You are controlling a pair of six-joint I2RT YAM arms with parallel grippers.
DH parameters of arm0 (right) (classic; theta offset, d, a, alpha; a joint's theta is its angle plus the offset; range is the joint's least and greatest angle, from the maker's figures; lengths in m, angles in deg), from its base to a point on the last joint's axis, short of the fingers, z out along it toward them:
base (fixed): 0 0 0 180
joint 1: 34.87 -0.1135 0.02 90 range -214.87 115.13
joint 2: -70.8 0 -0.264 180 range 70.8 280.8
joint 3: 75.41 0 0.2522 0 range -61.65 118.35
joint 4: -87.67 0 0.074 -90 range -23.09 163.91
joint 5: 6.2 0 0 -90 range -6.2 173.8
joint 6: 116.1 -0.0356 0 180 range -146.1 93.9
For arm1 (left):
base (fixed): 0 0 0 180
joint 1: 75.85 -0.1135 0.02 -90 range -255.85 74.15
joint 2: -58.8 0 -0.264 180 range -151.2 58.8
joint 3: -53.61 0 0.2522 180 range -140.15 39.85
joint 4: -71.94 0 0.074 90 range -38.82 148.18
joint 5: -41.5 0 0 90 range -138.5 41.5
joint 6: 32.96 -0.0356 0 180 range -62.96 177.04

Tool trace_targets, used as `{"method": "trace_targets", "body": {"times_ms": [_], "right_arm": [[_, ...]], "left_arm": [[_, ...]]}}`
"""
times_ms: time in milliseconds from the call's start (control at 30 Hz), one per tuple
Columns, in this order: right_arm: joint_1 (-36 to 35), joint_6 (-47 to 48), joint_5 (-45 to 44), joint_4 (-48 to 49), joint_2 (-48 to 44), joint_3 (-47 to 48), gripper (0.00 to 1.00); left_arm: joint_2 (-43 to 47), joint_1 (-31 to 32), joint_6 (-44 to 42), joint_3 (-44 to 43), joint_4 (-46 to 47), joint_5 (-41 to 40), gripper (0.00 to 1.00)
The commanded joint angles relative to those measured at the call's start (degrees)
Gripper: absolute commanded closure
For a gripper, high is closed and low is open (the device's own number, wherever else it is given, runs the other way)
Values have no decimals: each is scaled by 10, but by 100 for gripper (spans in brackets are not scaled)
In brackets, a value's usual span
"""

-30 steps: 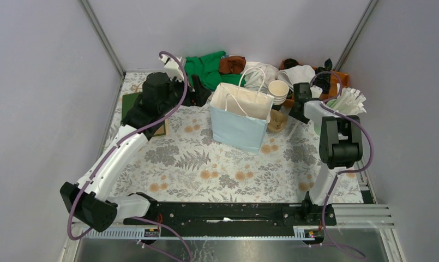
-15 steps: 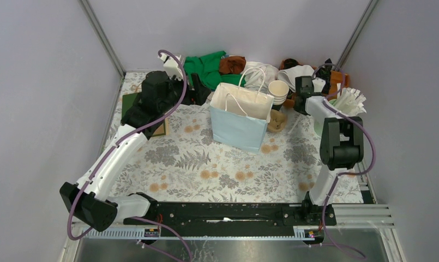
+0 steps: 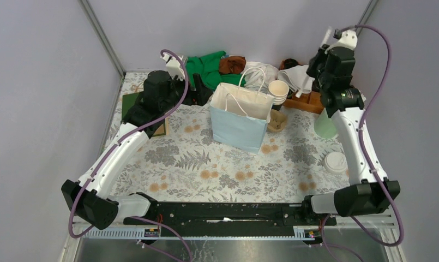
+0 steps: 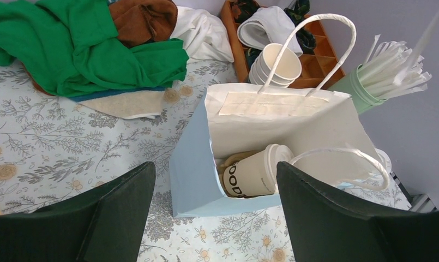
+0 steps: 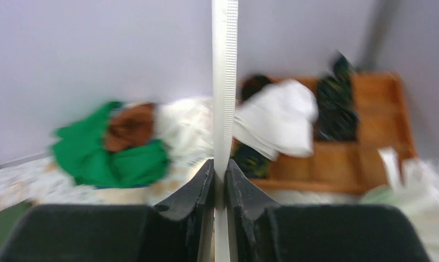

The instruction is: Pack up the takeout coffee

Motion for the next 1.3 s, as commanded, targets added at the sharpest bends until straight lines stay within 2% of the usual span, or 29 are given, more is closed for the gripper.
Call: {"method": "trace_targets", "body": {"times_ms": [0,100,300,433,700,733,767,867,900,1000,1100,1200,1267], "right_arm": [[-59,70,182,92,-26,50,81],[-100,79,252,135,-24,65,78],[-157,109,366,156,16,85,77],[-189,142,374,192,34,68,77],[-229,173,364,206,45,52,78],[-233,176,361,207,43,45,72],[-235,177,359,209,39,35,61],[-235,174,343,226,16,-5,17],[-236,174,335,230,6,-19,10],[-236,179,297,220,-23,-39,3],[-236,172,229,181,-55,-48,4],[-235,139,147,104,-83,-64,4],[-236,116,90,76,-113,-105,4]], "left_arm": [[6,-3,12,-17,42,19,14],[17,-3,14,-9,45,16,14],[40,-3,14,-2,36,4,14],[51,-3,14,-9,24,1,14],[72,-3,17,-6,7,-10,14],[72,-3,15,-6,6,-11,14],[73,-3,14,-6,5,-12,14],[74,-3,11,-5,5,-13,14],[73,-3,10,-5,4,-13,13],[73,-3,4,-6,6,-14,13],[71,-3,0,-6,6,-17,13],[68,-3,-4,-5,7,-22,13],[66,-3,-4,-1,8,-29,13]]}}
